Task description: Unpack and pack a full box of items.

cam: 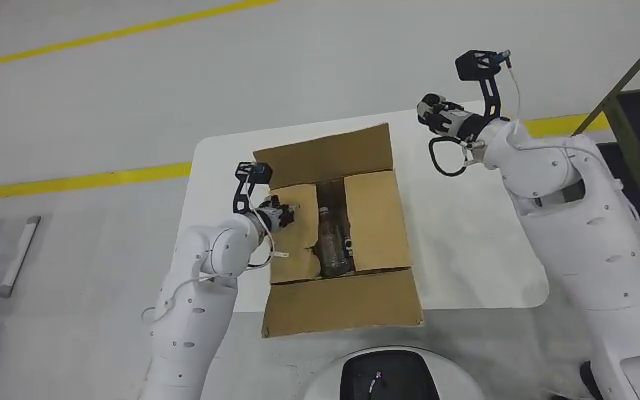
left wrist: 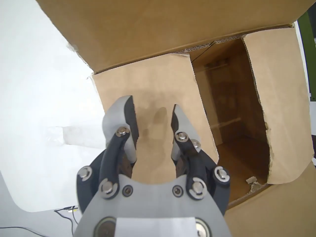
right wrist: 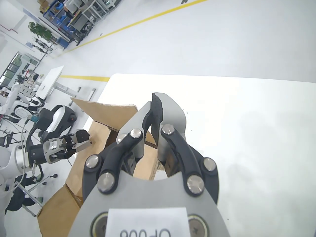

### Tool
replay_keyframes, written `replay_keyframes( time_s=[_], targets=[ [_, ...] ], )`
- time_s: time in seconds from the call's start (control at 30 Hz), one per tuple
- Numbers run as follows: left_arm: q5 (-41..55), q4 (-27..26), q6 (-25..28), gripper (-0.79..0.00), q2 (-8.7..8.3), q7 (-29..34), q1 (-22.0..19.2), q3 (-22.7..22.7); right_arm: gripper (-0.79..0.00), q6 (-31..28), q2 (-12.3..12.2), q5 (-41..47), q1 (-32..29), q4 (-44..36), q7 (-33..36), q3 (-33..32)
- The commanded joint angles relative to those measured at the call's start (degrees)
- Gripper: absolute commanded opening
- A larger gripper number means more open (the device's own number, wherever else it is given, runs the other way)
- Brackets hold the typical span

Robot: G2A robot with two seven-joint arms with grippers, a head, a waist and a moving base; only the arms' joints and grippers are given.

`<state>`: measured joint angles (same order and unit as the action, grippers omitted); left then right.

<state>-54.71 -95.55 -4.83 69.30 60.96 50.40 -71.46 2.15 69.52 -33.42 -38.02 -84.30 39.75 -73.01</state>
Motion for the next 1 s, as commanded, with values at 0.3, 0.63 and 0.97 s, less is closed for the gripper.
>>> replay_keyframes(
  time_s=[0.3,0.63,0.97],
  targets=[
    [1.0,-5.8,-3.2,0.000,-0.47,-0.5,2.0,-3.8,-0.785,-6.1,2.2,5.4,10.6,16.3,1.2,7.7],
    [1.8,-8.2,-7.1,0.000,-0.91,-1.3,4.0,-7.8,-0.785,-15.6,3.3,12.5,14.0,22.6,5.9,10.3],
    [1.9,-8.7,-7.8,0.000,-1.42,-1.2,4.5,-10.9,-0.785,-20.2,2.0,15.8,8.7,15.7,12.9,8.8]
  ],
)
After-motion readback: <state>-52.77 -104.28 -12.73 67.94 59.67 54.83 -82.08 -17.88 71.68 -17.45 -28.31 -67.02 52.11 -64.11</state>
